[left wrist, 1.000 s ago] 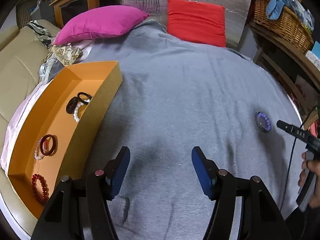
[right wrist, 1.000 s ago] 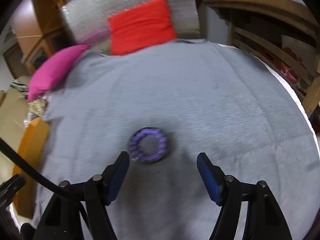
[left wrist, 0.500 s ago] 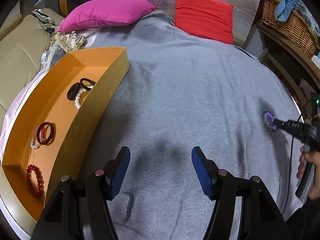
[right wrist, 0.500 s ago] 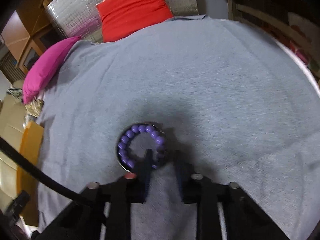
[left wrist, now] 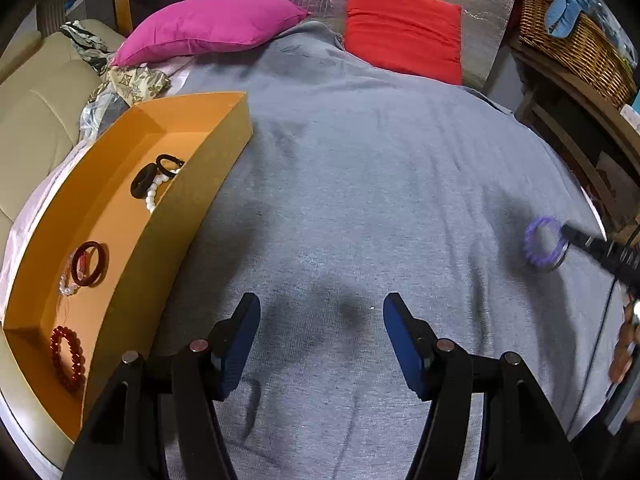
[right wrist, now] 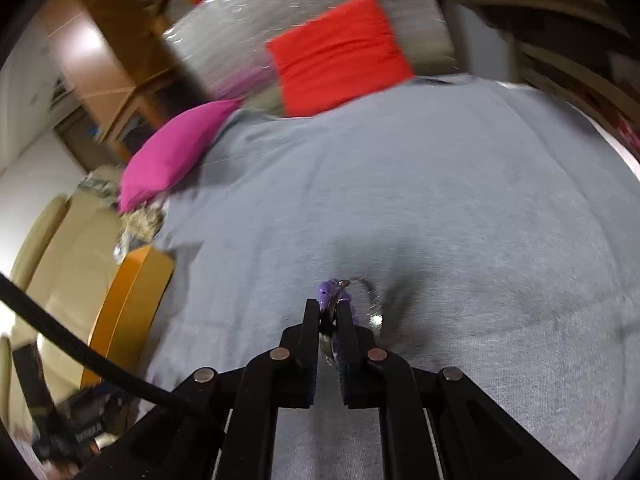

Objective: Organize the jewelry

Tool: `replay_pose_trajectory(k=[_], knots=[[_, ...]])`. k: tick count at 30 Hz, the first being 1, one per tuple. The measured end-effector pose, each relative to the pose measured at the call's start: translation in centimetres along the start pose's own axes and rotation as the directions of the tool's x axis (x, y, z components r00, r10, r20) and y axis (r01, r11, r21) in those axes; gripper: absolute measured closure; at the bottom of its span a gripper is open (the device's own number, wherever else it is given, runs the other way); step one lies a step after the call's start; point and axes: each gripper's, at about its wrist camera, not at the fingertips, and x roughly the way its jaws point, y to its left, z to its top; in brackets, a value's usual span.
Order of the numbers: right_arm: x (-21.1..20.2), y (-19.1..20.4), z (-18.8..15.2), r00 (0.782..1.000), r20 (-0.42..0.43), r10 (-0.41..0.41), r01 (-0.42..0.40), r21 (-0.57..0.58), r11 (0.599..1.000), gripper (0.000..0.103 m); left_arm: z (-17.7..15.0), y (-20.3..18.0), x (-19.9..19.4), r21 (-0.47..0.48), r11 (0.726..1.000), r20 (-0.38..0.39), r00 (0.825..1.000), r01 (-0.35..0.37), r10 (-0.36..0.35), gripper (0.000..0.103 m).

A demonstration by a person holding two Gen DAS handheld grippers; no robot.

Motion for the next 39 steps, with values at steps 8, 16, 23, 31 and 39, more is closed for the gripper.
replay_pose_trajectory(k=[8, 16, 23, 31, 39], knots=[[-0.5, -1.9, -1.2, 0.991, 0.06, -0.116, 0.112, 0.057, 0.992, 0.078, -0.1, -0.4, 0.2, 0.013, 1.0, -0.001, 1.0, -0.009, 0.009, 0.038], [-3.8, -3.6, -2.0, 0.981, 0.102, -0.165, 0.155, 0.099, 0.983, 0.036, -0.1, -1.8, 1.0, 0.034, 0.999, -0.017, 1.0, 0.008, -0.007, 0.038], [-1.8, -1.4, -2.6, 0.997, 0.036, -0.061, 0.058, 0.094, 0.994, 0.044, 0.1, -2.9, 0.7, 0.064, 0.998, -0.008, 1.0, 0.015, -0.014, 0.038], [-2.4, -5.1, -3.3, 0.992, -0.01, -0.123, 0.123, 0.146, 0.982, 0.061, 3.0, -9.8, 2.4, 0.174, 0.978, -0.043, 0.993, 0.118, -0.113, 0.038], [-4.0, -7.3, -5.3, 0.991, 0.088, -0.104, 0.087, 0.18, 0.98, 0.061, 5.9, -18.8, 7.0, 0.314, 0.929, -0.141, 0.977, 0.195, -0.157, 0.038]])
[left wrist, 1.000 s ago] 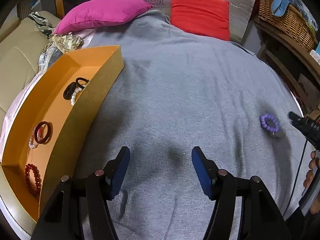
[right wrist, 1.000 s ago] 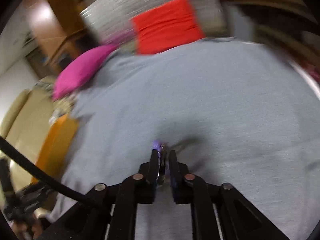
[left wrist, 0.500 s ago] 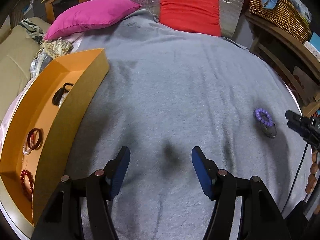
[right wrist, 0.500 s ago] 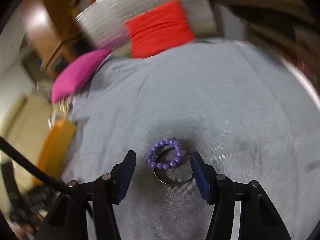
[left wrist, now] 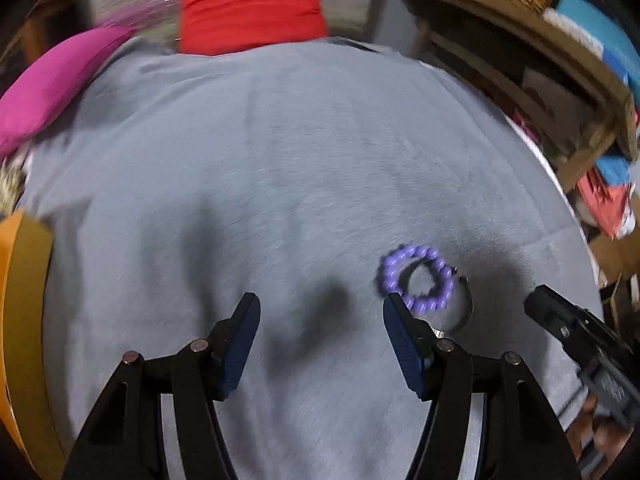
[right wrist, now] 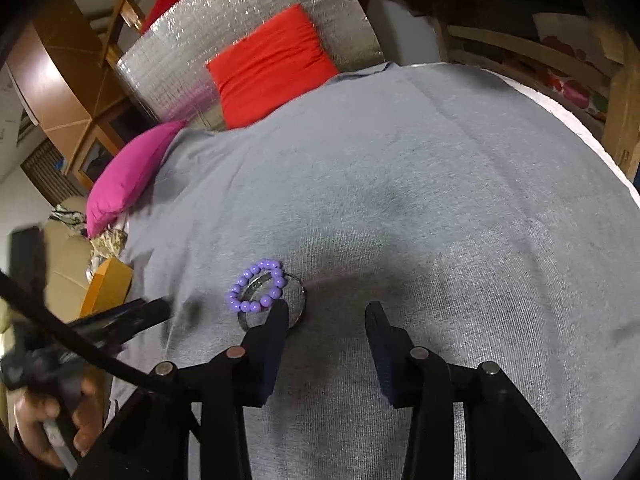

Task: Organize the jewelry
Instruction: 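Lower the left tool onto the purple bead bracelet and close it, then close the right tool on the silver bangle beside the bracelet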

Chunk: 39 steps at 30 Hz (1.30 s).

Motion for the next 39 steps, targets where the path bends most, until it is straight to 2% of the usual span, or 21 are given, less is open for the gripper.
replay_pose_trajectory(k=[6, 9, 13, 15, 17, 22, 23, 24, 25, 32, 39], knots=[[-0.2, -1.1, 0.5, 0.998, 0.035, 0.047, -0.047, 0.017, 0.999, 0.061, 1.5, -1.8, 2.2, 0.041, 0.999, -0.033, 0.999, 0.002, 0.0, 0.038], [-0.2, -1.3, 0.6, 0.996, 0.043, 0.074, -0.075, 0.027, 0.997, 0.061, 1.9, -2.8, 3.2, 0.076, 0.997, -0.049, 0.999, -0.013, 0.016, 0.039], [-0.6, -1.5, 0.6, 0.994, 0.053, 0.092, -0.094, 0.035, 0.995, 0.061, 2.1, -2.7, 4.1, 0.077, 0.996, -0.061, 0.997, -0.048, 0.053, 0.043], [-0.8, -1.5, 0.6, 0.994, 0.057, 0.098, -0.1, 0.037, 0.994, 0.061, 2.2, -2.1, 4.3, 0.062, 0.996, -0.075, 0.994, -0.071, 0.076, 0.061], [-0.8, -1.6, 0.7, 0.993, 0.06, 0.099, -0.101, 0.04, 0.994, 0.061, 2.2, -1.2, 4.4, 0.026, 0.999, -0.089, 0.995, -0.039, 0.042, 0.061], [-0.7, -1.5, 0.6, 0.993, 0.058, 0.101, -0.103, 0.036, 0.994, 0.061, 1.9, -1.6, 4.3, 0.061, 0.997, -0.078, 0.995, -0.056, 0.06, 0.063], [-0.6, -1.6, 0.6, 0.993, 0.056, 0.101, -0.103, 0.036, 0.994, 0.061, 1.8, -1.8, 4.3, 0.068, 0.996, -0.074, 0.995, -0.055, 0.06, 0.073], [-0.6, -1.5, 0.6, 0.993, 0.056, 0.1, -0.102, 0.036, 0.994, 0.061, 1.8, -2.0, 4.4, 0.072, 0.996, -0.073, 0.995, -0.055, 0.06, 0.088], [-0.6, -1.6, 0.6, 0.994, 0.055, 0.098, -0.1, 0.035, 0.994, 0.061, 1.8, -1.9, 4.3, 0.076, 0.995, -0.07, 0.995, -0.063, 0.069, 0.093], [-0.2, -1.1, 0.4, 0.996, 0.034, 0.088, -0.089, 0.021, 0.996, 0.061, 1.1, -0.7, 3.2, 0.05, 0.998, -0.058, 0.997, -0.04, 0.043, 0.094], [2.2, 1.8, 0.3, 0.996, -0.077, 0.052, -0.058, -0.076, 0.995, 0.061, -0.8, 1.7, 1.7, -0.005, 0.999, -0.019, 0.999, -0.051, 0.051, 0.094]])
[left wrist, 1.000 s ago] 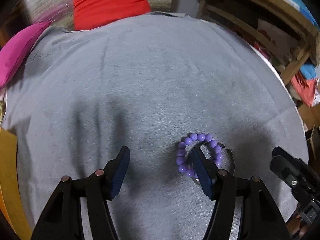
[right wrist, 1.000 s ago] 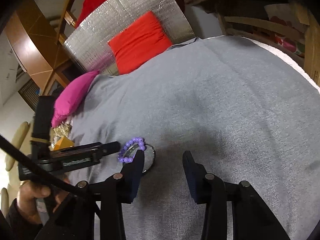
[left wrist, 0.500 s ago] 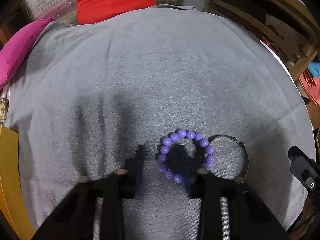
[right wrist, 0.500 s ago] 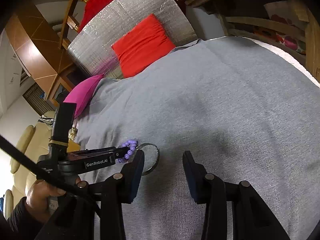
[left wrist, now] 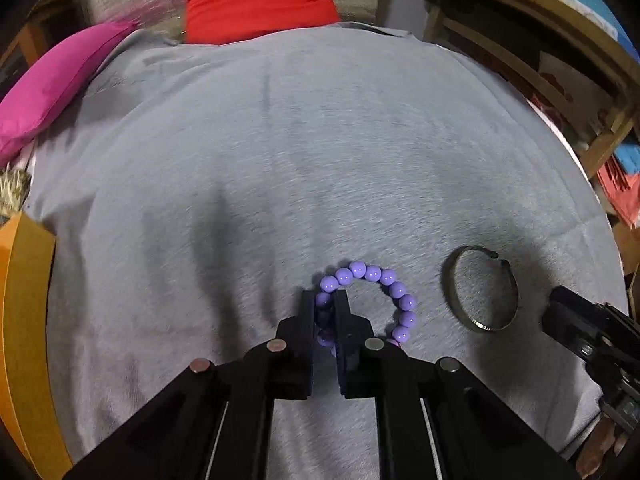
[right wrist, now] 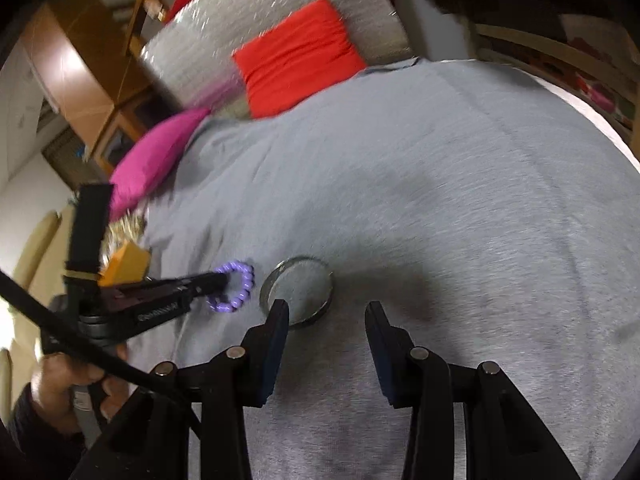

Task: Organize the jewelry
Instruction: 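Close the right tool on the silver bangle beside the bracelet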

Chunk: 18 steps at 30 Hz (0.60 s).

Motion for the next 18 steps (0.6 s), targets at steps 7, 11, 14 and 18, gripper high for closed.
replay_pose_trajectory(k=[7, 11, 14, 18], knots=[[4.1, 1.5, 1.3, 0.984, -0.141, -0.104, 0.098, -0.05, 0.994, 0.083, -1.5, 1.2, 0.0, -0.044, 0.999, 0.005, 1.0, 0.025, -0.025, 0.094], [4.9, 2.6, 1.5, 0.971, -0.188, -0.151, 0.129, -0.124, 0.984, 0.101, -1.9, 1.5, -0.2, -0.067, 0.996, 0.013, 0.998, 0.055, -0.054, 0.094], [4.1, 2.7, 1.4, 0.974, -0.168, -0.15, 0.131, -0.121, 0.984, 0.101, -2.3, 2.3, -1.4, -0.064, 0.996, 0.037, 0.997, 0.063, -0.061, 0.094], [2.5, 2.5, 1.0, 0.984, -0.126, -0.124, 0.114, -0.083, 0.99, 0.101, -3.1, 3.2, -3.4, -0.081, 0.995, 0.07, 0.996, 0.065, -0.059, 0.094]])
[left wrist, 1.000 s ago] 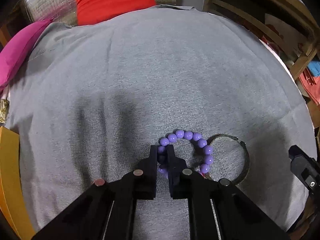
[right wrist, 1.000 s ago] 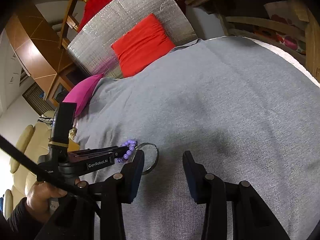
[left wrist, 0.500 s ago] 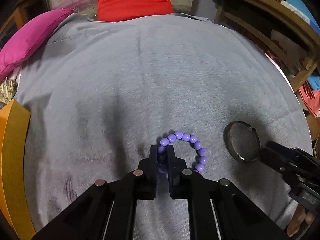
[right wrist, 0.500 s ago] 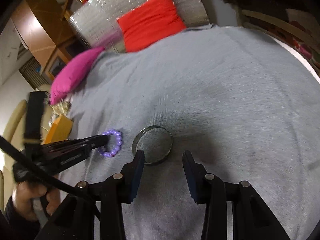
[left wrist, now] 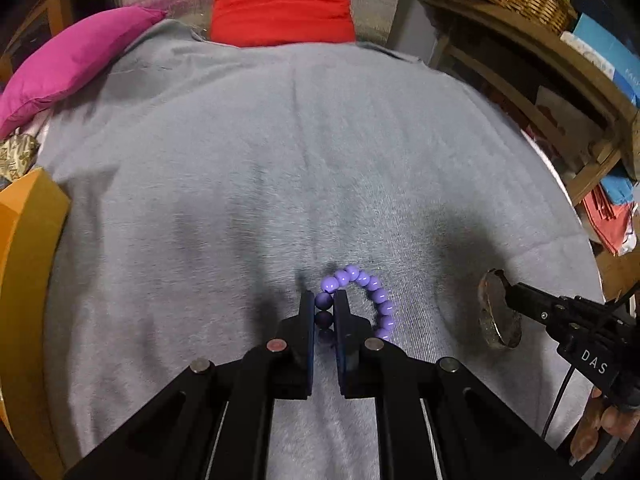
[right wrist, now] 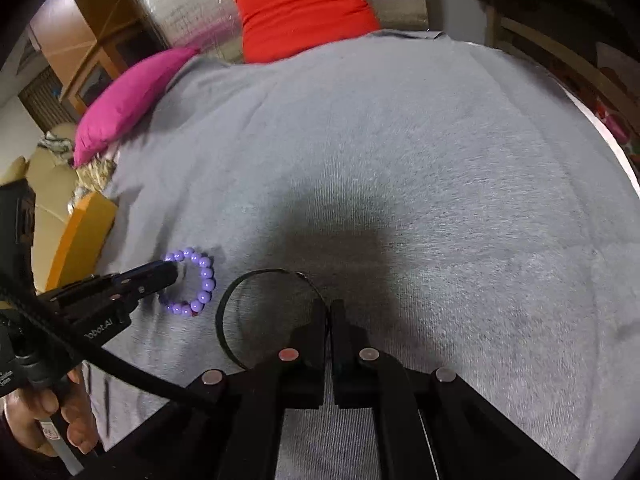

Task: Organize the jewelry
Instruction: 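Close the right tool on the silver bangle beside the bracelet, then carry the purple bracelet and silver bangle over the orange box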

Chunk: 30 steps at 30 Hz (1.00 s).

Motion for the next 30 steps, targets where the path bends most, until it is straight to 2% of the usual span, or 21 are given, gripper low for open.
replay_pose_trajectory(k=[8, 14, 23, 30], knots=[[-2.2, -0.4, -0.9, 0.998, 0.057, 0.036, -0.039, 0.045, 0.998, 0.101, -1.1, 0.3, -2.9, 0.002, 1.0, 0.036, 0.999, -0.004, 0.004, 0.094], [-3.7, -0.5, -1.3, 0.993, 0.095, 0.065, -0.071, 0.059, 0.996, 0.101, -1.2, 0.9, -3.7, 0.005, 1.0, 0.052, 0.999, -0.01, 0.01, 0.094], [-3.9, 0.9, -1.6, 0.988, 0.111, 0.108, -0.113, 0.047, 0.992, 0.101, -1.8, 2.0, -5.8, -0.007, 0.999, 0.078, 0.996, -0.033, 0.034, 0.094], [-3.2, 2.1, -1.5, 0.991, 0.098, 0.096, -0.099, 0.026, 0.995, 0.101, -2.4, 2.9, -5.8, -0.044, 0.996, 0.082, 0.994, -0.072, 0.076, 0.094]])
